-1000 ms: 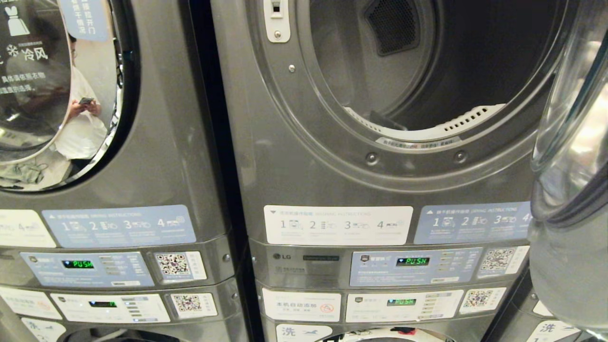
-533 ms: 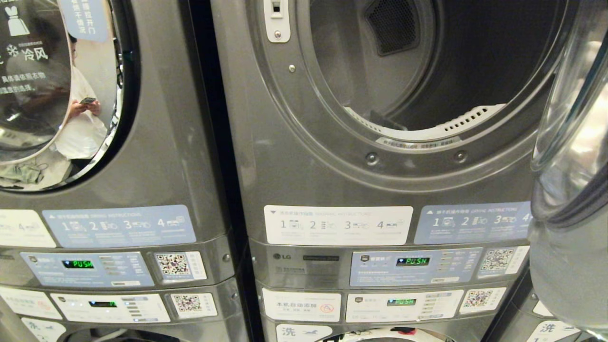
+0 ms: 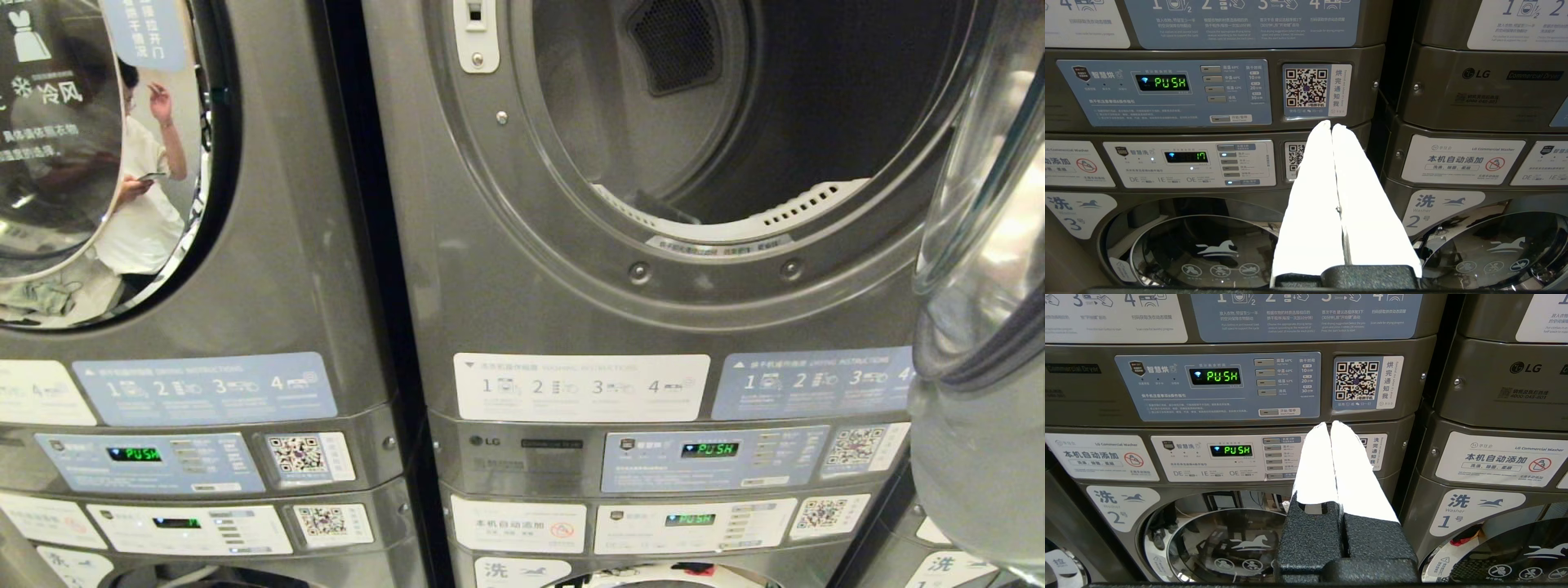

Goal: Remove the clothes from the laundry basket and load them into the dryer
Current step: Open the dryer

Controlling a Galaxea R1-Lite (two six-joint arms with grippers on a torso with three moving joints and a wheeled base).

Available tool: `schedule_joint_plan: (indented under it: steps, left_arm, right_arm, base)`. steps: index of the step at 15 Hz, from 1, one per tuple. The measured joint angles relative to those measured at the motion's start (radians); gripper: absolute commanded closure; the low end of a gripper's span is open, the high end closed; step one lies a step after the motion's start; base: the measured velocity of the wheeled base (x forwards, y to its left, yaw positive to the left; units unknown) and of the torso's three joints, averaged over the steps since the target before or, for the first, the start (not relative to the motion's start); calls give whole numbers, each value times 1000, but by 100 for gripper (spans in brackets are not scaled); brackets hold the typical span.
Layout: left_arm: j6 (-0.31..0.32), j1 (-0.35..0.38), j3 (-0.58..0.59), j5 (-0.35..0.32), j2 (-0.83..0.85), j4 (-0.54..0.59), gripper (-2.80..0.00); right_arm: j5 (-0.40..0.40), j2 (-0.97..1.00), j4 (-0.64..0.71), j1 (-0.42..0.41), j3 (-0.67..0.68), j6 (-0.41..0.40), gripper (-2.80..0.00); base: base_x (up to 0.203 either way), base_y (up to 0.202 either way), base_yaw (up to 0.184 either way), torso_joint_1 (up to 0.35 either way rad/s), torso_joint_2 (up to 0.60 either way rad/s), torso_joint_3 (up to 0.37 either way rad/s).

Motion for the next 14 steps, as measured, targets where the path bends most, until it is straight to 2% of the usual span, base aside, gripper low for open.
schedule_joint_plan:
  steps: [3, 14]
  left_arm:
    - [0, 0, 3, 0, 0, -3, 0]
    - [0, 1, 4, 0, 0, -3, 0]
  right_arm:
    - [0, 0, 0, 0, 0, 1, 0]
    - [0, 0, 0, 0, 0, 1, 0]
  base:
    - [0, 0, 0, 4, 2, 98]
    - [0, 0, 0, 0, 1, 198]
